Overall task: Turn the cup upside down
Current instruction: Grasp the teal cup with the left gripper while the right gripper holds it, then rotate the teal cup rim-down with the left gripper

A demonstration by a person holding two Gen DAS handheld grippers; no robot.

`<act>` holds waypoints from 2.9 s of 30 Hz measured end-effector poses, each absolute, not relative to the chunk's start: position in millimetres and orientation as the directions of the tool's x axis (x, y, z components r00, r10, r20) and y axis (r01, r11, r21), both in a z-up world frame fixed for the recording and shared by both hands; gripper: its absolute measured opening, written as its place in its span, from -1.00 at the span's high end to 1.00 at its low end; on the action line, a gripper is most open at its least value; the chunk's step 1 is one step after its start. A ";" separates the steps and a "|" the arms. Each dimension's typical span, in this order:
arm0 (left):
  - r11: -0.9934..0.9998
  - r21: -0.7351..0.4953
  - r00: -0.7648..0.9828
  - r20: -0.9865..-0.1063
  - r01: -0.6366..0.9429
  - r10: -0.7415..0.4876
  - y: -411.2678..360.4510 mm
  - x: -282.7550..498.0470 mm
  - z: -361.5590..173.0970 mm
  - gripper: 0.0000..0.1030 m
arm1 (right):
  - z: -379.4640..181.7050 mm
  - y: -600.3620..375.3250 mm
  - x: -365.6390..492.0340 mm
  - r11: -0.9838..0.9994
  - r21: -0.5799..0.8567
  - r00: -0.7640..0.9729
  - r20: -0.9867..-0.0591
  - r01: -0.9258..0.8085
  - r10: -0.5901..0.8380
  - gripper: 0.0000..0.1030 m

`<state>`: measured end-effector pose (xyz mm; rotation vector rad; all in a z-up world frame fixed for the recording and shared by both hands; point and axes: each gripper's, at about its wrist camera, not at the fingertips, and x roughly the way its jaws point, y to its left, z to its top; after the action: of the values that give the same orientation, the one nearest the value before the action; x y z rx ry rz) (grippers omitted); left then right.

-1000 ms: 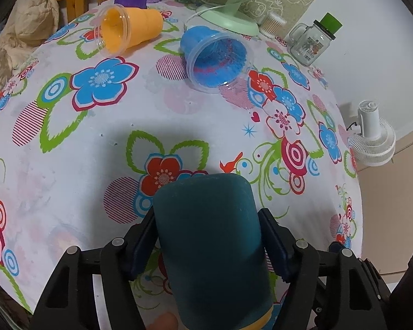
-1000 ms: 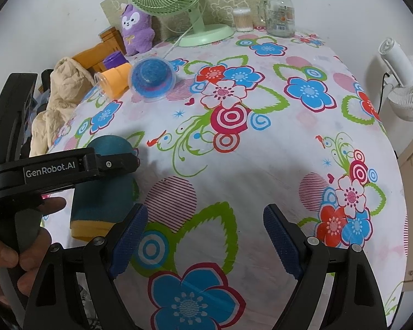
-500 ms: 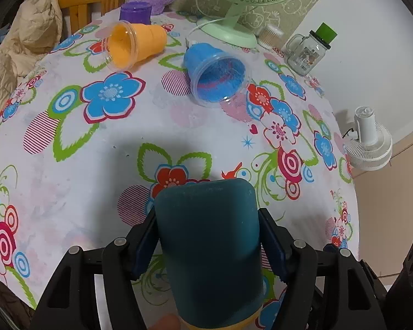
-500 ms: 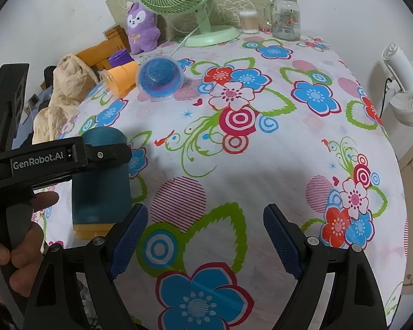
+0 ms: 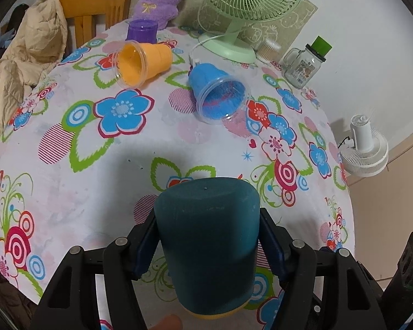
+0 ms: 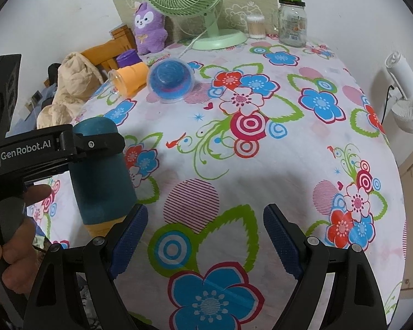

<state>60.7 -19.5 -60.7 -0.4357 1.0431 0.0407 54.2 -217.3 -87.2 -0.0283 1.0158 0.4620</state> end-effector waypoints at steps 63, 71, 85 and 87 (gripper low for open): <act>0.935 -0.276 0.590 -0.802 -0.221 -0.097 -18.1 48.8 -34.3 -0.32 | -87.9 -205.5 46.5 0.888 0.175 0.423 -0.829 -0.426 0.366 -0.71; 0.931 -0.305 0.584 -0.800 -0.203 -0.135 -19.3 48.8 -32.8 -0.35 | -90.6 -204.0 47.6 0.887 0.172 0.414 -0.835 -0.428 0.362 -0.71; 0.923 -0.346 0.574 -0.795 -0.166 -0.195 -24.5 46.1 -29.6 -0.43 | -89.8 -203.5 45.7 0.886 0.169 0.416 -0.834 -0.432 0.362 -0.71; 0.926 -0.340 0.574 -0.796 -0.165 -0.189 -25.8 45.7 -28.9 -0.45 | -89.6 -203.7 45.5 0.886 0.168 0.416 -0.834 -0.432 0.361 -0.71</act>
<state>45.7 -25.8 -28.9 -0.4027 0.9659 -0.0146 45.5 -203.7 -89.6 -0.0770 1.0271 0.4987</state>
